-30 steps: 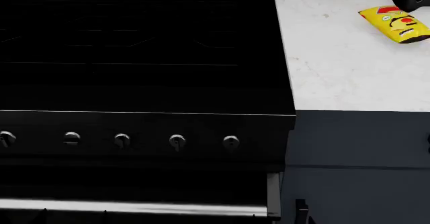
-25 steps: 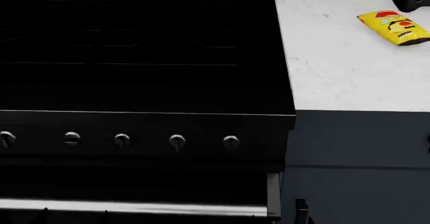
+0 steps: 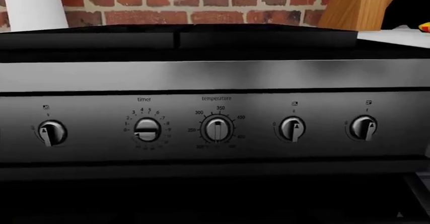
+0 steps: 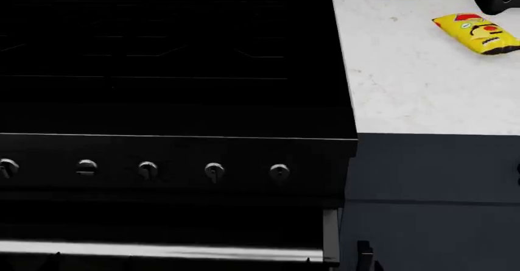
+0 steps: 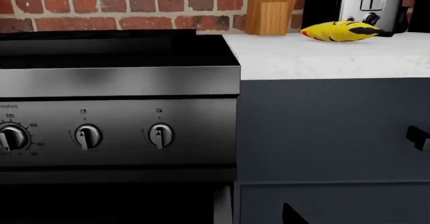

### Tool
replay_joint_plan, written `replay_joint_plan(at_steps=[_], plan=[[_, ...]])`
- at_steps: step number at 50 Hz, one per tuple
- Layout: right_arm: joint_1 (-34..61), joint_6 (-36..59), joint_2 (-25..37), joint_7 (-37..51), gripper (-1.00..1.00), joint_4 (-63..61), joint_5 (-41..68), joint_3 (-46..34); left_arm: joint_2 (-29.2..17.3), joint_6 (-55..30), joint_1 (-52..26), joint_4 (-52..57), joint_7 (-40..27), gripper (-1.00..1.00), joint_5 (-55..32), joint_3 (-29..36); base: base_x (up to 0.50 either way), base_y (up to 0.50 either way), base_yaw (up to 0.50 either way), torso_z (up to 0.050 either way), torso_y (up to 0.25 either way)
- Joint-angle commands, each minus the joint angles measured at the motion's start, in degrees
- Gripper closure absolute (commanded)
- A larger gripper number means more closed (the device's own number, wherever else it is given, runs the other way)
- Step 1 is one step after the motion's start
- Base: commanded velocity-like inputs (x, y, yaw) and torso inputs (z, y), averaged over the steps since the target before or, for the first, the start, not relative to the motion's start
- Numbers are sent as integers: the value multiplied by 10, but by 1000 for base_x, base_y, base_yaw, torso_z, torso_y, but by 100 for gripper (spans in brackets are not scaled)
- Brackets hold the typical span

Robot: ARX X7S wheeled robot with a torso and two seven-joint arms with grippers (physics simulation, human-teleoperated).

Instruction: Open the right drawer.

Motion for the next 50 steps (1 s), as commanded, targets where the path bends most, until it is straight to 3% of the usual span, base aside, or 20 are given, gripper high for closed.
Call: replay_joint_plan(at_steps=[1,50], plan=[[0,-5,10,10,-100,1,15,-10,-9,2,0,2,-6,-100,-15,9,0,0,0,0,0],[3,-7,38,45,-100,-1,45,-41,-37,13,0,2,-33,-100,-47,42,0,-205,0,0,0]])
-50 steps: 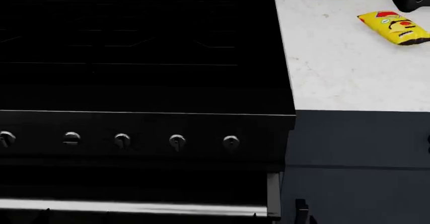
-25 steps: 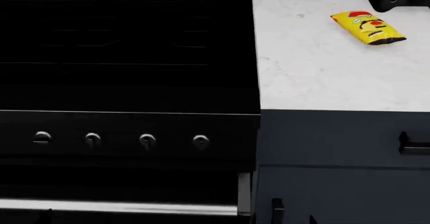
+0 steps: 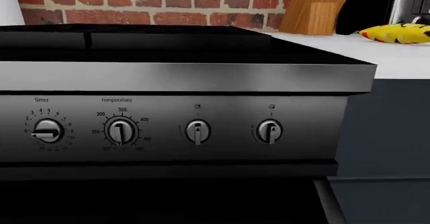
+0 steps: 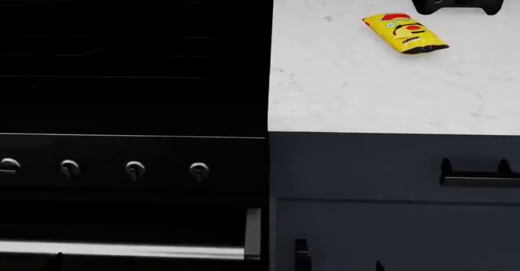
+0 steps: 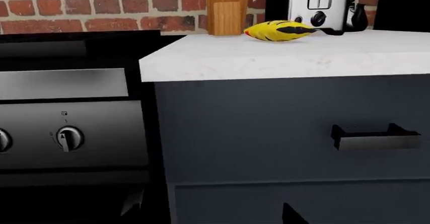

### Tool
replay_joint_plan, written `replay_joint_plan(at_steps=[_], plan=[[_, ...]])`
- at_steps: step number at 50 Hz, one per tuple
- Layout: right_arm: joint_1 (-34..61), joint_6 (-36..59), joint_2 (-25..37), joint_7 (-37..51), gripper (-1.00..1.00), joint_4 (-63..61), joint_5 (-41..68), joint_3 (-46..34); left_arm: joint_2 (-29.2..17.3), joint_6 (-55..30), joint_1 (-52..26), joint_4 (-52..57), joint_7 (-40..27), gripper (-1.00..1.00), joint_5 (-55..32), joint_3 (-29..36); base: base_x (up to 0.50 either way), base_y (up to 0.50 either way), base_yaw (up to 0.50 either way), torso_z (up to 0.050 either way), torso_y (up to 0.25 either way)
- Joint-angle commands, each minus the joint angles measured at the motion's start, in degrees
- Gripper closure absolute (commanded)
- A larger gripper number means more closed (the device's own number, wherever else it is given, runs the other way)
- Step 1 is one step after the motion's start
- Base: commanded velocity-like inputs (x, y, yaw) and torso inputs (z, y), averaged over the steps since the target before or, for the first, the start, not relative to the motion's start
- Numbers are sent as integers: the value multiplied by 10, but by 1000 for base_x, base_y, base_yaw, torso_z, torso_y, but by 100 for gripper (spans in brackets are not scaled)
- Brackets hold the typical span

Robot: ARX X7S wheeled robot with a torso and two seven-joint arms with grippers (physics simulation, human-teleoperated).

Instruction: Open the right drawer.

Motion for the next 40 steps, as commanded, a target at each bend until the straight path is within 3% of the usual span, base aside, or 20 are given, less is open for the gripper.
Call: replay_joint_plan(at_steps=[1,40], plan=[[-1,0,6,10,-100,-6,5,-5,-6,6,0,-2,-6,-100,-6,6,0,-211,0,0,0],[1,-6,20,28,-100,-1,19,-22,-20,8,-1,-2,-20,-100,-24,23,0,-214,0,0,0]])
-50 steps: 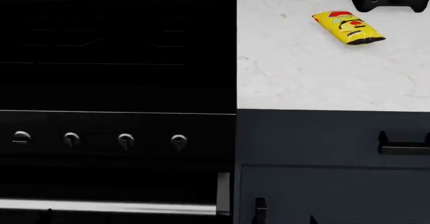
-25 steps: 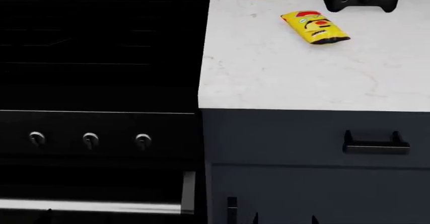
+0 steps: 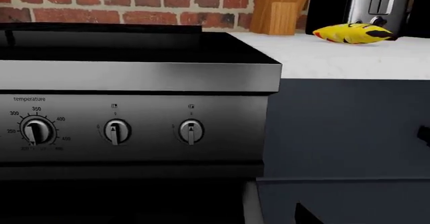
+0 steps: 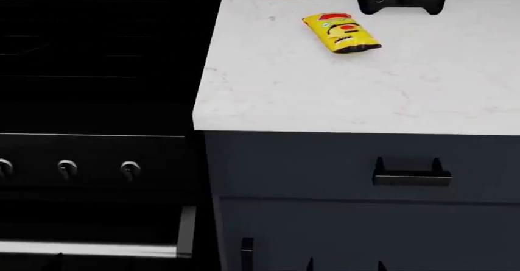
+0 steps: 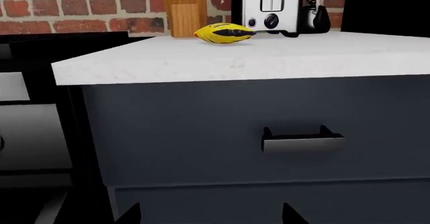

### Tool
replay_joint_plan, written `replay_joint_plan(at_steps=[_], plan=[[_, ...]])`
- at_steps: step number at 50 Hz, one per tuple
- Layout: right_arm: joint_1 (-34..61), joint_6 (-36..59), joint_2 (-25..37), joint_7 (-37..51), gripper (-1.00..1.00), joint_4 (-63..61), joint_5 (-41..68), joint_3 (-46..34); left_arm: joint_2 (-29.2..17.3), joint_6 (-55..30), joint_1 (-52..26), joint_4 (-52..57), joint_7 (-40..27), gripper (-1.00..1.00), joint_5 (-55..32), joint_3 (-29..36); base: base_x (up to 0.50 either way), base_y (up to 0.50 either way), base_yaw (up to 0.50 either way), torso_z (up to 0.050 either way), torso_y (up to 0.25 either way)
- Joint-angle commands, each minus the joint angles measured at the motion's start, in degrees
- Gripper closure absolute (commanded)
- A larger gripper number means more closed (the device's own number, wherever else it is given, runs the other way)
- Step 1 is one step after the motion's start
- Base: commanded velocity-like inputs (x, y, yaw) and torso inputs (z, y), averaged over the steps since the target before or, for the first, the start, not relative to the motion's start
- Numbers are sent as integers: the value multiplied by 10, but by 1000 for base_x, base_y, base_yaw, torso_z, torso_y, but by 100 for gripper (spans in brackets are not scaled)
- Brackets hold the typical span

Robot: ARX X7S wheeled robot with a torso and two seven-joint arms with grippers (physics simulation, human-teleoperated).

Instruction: Open the right drawer.

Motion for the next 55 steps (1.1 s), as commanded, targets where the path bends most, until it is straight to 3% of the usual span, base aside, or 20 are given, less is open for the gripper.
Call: replay_joint_plan(at_steps=[1,43,55], plan=[[1,-3,4,4,-100,3,5,-4,-4,1,0,1,-5,-100,-5,4,0,-223,0,0,0],[3,-5,16,18,-100,-1,17,-21,-17,28,1,-2,-11,-100,-15,22,0,-216,0,0,0],[4,-10,19,25,-100,5,16,-24,-21,29,3,4,-15,-100,-20,24,0,0,0,0,0]])
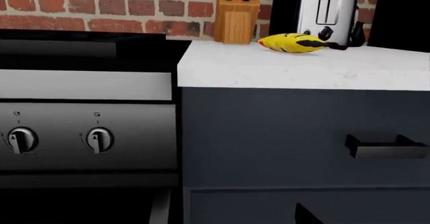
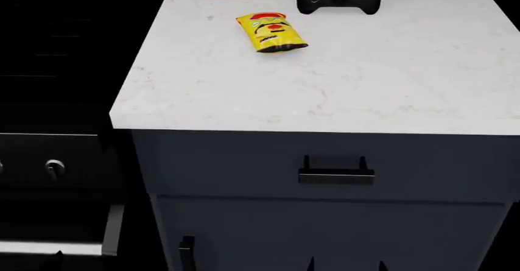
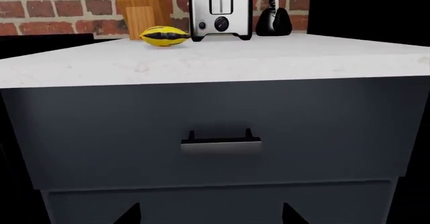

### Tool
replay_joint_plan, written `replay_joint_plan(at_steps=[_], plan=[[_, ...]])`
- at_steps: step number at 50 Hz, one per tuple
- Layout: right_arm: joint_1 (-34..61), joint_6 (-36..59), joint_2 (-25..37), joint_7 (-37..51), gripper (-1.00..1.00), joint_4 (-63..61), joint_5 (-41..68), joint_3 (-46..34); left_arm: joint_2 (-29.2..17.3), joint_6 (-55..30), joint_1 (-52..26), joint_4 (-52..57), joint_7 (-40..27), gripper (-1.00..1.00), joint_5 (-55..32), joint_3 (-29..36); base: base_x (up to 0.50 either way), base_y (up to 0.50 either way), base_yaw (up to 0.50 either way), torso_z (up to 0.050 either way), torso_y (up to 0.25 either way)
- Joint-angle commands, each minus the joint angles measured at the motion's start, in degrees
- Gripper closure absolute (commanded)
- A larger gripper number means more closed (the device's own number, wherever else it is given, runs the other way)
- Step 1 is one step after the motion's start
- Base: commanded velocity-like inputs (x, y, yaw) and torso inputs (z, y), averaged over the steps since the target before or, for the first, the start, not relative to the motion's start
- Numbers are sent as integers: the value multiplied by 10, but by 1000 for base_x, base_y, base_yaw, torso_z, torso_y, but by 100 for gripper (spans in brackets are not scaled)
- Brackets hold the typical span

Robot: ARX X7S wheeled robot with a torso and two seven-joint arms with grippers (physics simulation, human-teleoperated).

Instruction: Open the right drawer.

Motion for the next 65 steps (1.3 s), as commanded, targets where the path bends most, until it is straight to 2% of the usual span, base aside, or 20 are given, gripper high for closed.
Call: replay_joint_plan(at_steps=[1,9,41,65], plan=[[1,-1,3,4,-100,1,2,-4,-5,2,1,3,-4,-100,5,8,0,0,0,0,0],[3,-11,4,3,-100,12,3,-7,-9,5,4,5,7,-100,-11,10,0,0,0,0,-61],[2,-9,11,13,-100,2,13,-17,-18,8,1,5,2,-100,-14,24,-1,0,0,0,-250],[-2,-9,19,17,-100,-15,21,-24,-22,18,3,6,-2,-100,-24,28,48,0,0,0,0]])
